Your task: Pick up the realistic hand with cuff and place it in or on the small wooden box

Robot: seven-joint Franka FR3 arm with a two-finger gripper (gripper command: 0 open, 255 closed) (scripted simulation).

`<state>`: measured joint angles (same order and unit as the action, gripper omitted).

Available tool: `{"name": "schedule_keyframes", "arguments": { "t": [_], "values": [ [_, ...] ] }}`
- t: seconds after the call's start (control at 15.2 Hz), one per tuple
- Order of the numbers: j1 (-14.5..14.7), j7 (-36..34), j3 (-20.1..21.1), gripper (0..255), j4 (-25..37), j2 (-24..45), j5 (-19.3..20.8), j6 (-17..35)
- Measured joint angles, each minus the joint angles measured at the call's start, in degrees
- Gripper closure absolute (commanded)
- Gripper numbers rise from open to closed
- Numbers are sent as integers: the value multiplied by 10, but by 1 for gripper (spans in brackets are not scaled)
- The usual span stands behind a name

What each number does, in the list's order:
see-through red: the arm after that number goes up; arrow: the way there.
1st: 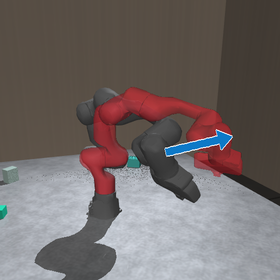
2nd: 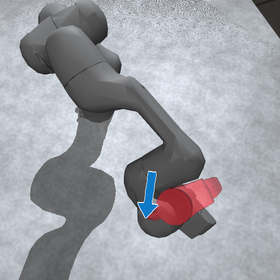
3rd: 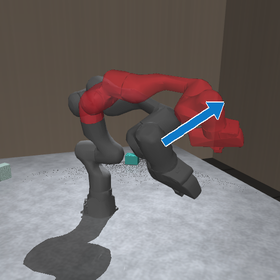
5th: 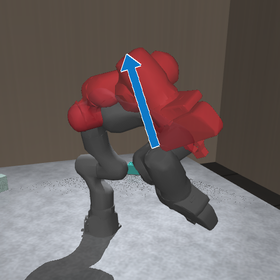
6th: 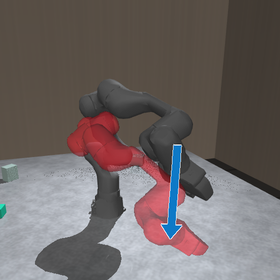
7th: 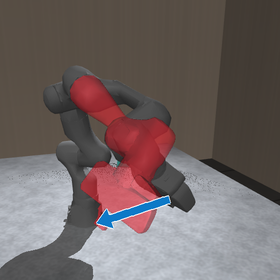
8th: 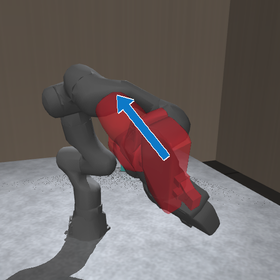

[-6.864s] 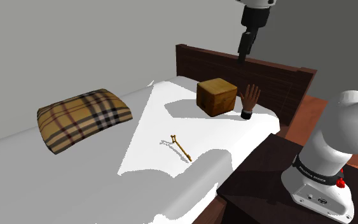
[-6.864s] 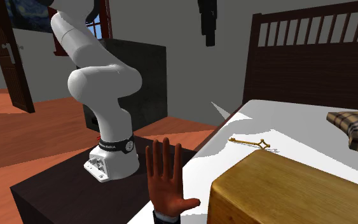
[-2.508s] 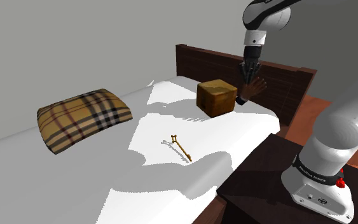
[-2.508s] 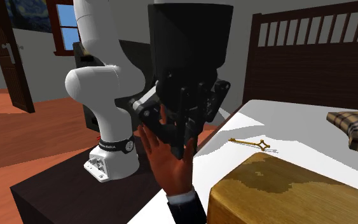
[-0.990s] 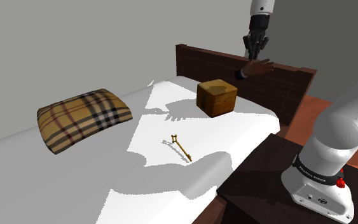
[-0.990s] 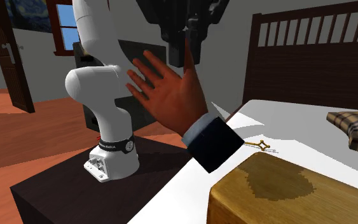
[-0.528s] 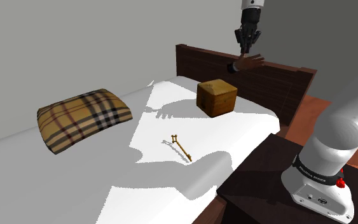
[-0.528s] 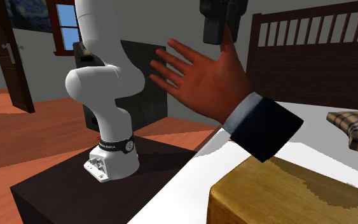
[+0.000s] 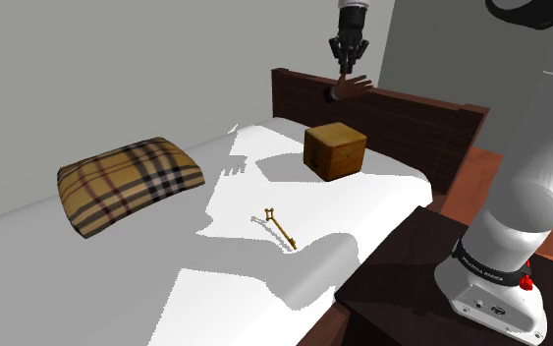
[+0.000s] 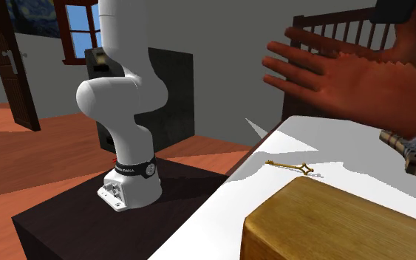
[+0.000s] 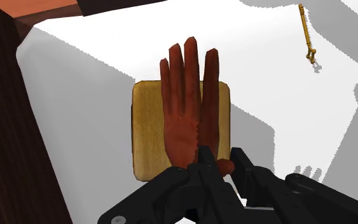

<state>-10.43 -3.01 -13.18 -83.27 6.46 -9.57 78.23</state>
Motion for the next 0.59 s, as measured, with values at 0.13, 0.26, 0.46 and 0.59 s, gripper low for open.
{"name": "schedule_keyframes", "arguments": {
  "t": [0.13,0.26,0.46,0.59],
  "values": [
    [1,-7,3,255,53,42,-10,-12],
    [4,-11,5,255,47,44,-11,-2],
    [6,-10,6,255,19,40,-10,22],
    [8,-9,7,255,2,39,-10,37]
  ]
}}
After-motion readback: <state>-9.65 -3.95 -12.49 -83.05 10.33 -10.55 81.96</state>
